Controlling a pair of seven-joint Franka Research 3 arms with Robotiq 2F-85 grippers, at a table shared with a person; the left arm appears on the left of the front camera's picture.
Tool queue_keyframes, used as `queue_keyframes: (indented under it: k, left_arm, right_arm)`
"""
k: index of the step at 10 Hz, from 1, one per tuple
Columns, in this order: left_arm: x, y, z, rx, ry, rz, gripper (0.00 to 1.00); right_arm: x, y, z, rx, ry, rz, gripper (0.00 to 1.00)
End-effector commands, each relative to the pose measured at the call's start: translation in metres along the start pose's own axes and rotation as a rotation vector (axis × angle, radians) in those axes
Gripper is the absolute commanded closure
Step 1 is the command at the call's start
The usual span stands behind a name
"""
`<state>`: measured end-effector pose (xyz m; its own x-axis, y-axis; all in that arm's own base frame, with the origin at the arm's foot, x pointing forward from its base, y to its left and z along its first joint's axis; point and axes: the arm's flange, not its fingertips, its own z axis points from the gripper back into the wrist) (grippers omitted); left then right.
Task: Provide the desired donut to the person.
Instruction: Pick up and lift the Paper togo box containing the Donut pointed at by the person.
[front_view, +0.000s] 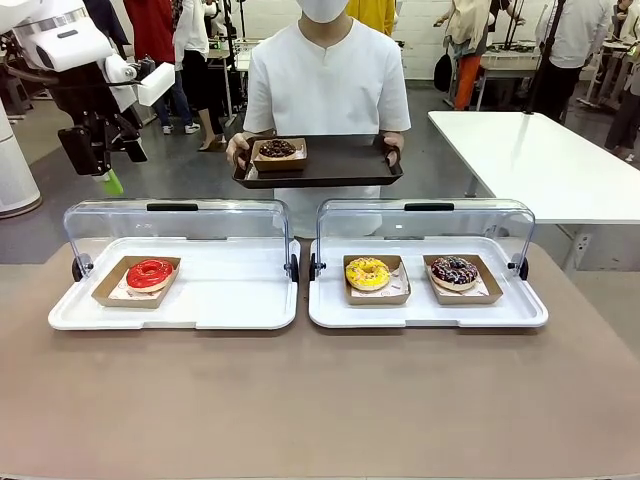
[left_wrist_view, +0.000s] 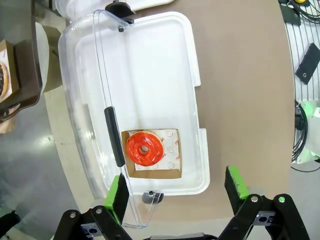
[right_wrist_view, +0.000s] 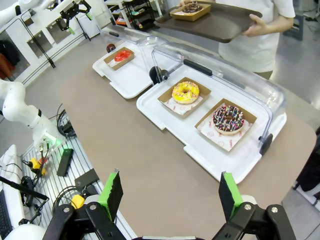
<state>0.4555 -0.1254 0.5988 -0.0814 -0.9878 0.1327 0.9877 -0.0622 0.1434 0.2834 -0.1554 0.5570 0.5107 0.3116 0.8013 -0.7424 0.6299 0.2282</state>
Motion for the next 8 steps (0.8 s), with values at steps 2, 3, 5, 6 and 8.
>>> queue_keyframes:
  k: [2,3,5,6,8]
  left_arm:
    - [-0.072,-0.007,0.019,0.008,-0.237,-0.001,0.0]
    - [-0.108,-0.004,0.021,-0.012,-0.346,0.045,0.0]
    - [-0.169,-0.022,0.008,-0.052,-0.551,0.086,0.0]
    - [-0.202,-0.02,0.002,-0.104,-0.697,0.122,0.0]
    - [-0.244,-0.011,-0.013,-0.145,-0.859,0.102,0.0]
  right_arm:
    - [-0.001,0.001,-0.001,0.0,0.0,0.0,0.0]
    - [-0.001,0.001,-0.001,0.0,0.0,0.0,0.0]
    - [-0.001,0.001,-0.001,0.0,0.0,0.0,0.0]
    - [-0.001,0.001,-0.001,0.0,0.0,0.0,0.0]
    - [-0.001,0.001,-0.001,0.0,0.0,0.0,0.0]
